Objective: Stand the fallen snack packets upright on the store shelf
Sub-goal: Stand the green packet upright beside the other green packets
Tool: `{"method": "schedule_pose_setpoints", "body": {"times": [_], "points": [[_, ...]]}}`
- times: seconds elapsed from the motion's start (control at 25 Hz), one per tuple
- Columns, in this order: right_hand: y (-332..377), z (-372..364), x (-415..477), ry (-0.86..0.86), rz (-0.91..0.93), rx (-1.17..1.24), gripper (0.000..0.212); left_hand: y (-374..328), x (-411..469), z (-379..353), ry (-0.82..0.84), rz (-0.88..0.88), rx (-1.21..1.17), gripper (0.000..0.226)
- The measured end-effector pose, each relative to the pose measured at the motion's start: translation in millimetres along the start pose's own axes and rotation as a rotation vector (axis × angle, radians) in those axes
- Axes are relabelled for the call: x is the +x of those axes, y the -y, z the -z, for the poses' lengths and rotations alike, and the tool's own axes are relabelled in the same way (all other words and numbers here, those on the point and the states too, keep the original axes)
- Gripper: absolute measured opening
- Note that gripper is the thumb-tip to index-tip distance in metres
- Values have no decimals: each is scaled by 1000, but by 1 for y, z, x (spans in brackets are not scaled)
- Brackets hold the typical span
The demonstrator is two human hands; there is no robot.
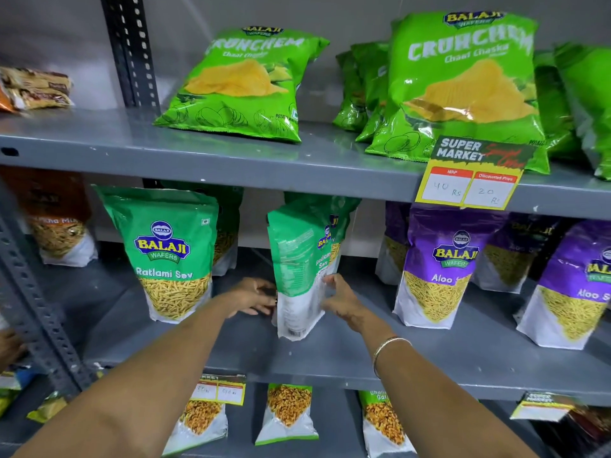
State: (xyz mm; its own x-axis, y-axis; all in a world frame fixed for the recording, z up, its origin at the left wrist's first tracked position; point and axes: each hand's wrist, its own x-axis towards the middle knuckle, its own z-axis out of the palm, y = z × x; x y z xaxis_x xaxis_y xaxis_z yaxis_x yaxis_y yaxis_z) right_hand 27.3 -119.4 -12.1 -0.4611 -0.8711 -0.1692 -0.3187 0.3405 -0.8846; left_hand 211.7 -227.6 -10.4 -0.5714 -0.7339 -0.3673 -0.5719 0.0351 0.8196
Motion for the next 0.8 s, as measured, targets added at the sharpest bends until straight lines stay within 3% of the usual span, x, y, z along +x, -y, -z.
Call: {"method": "schedule_pose_setpoints", "body": {"times": [0.16, 0.28, 0.44, 0.52, 0.64, 0.8], "points": [[2, 2, -5, 294, 28, -39, 89, -10, 6, -17, -13, -93, 7, 82], [-2, -6, -2, 239, 55, -75, 111, -21, 8, -30, 26, -111, -23, 83], [-2, 4, -10, 132, 17, 43, 85, -23, 13, -24, 123, -4, -27, 101], [-7, 9, -5, 137, 20, 101, 88, -22, 15, -17, 145, 19, -4, 95], [-29, 16, 18, 86, 59, 38, 98, -21, 18, -11, 28, -37, -10, 74], [-14, 30, 3, -86, 63, -9, 69, -22, 17, -15, -47, -71, -52, 73]]}}
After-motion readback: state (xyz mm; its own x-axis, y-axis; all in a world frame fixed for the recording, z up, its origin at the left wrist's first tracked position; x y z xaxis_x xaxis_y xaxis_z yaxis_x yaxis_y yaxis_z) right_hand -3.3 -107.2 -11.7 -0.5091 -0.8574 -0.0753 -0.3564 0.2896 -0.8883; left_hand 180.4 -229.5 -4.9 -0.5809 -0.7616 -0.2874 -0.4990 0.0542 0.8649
